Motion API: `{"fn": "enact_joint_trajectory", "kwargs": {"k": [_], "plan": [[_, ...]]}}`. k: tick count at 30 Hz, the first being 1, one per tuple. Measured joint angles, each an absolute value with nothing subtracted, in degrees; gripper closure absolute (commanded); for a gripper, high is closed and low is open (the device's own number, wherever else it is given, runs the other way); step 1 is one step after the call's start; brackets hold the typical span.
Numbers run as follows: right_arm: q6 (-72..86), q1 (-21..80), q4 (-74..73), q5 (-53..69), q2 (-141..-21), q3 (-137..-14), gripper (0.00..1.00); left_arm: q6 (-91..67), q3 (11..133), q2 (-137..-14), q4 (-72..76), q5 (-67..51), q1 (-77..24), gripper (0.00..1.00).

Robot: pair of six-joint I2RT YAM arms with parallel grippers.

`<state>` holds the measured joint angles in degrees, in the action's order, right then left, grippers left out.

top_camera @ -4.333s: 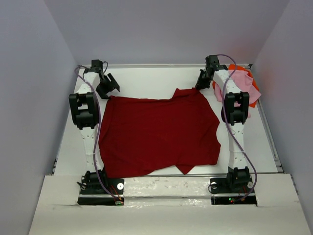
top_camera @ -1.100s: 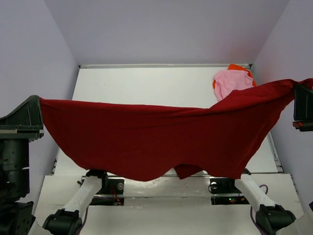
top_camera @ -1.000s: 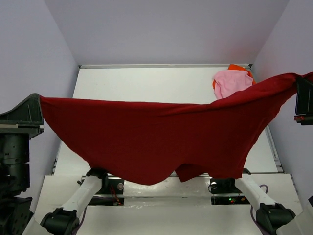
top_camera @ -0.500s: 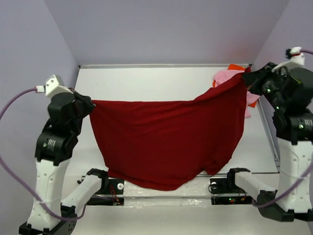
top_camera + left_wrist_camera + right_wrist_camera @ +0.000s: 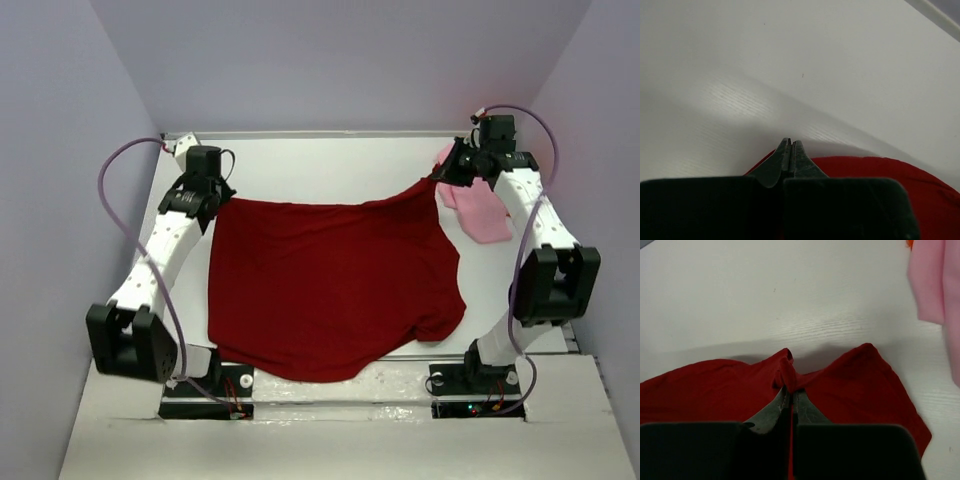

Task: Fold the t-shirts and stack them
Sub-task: Flatten out the tshirt

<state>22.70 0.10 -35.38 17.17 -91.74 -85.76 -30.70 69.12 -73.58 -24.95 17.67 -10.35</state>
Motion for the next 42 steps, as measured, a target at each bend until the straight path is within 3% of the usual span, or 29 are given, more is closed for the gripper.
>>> {"fn": "enact_joint_trajectory", "kwargs": {"k": [6,12,17,21,32,42], "plan": [[22.28,0.10,-33.80,19.14,-104.66,-93.56,1.00,-28.80,71.59,-90.85,-17.76,14.46,-8.62,1.00],[21.17,0.10,-34.13,19.20,-114.41,-104.75,1.00,-27.27,88.14,-109.30,-17.17,8.80,-5.28,1.00],[20.71,0.10,-34.46,19.40,-124.36,-116.71,1.00,-25.91,102.50,-119.52,-19.16,5.98,-2.07,1.00],[20.73,0.10,-35.57,19.57,-128.73,-120.60,1.00,-25.06,106.15,-121.82,-20.32,4.43,0.08,1.00],[20.78,0.10,-37.63,22.74,-128.18,-119.07,1.00,-23.07,103.92,-122.21,-19.75,1.43,2.17,1.00],[20.80,0.51,-41.36,26.37,-114.39,-109.51,1.00,-21.52,102.45,-122.19,-19.92,-1.10,2.50,1.00]]}}
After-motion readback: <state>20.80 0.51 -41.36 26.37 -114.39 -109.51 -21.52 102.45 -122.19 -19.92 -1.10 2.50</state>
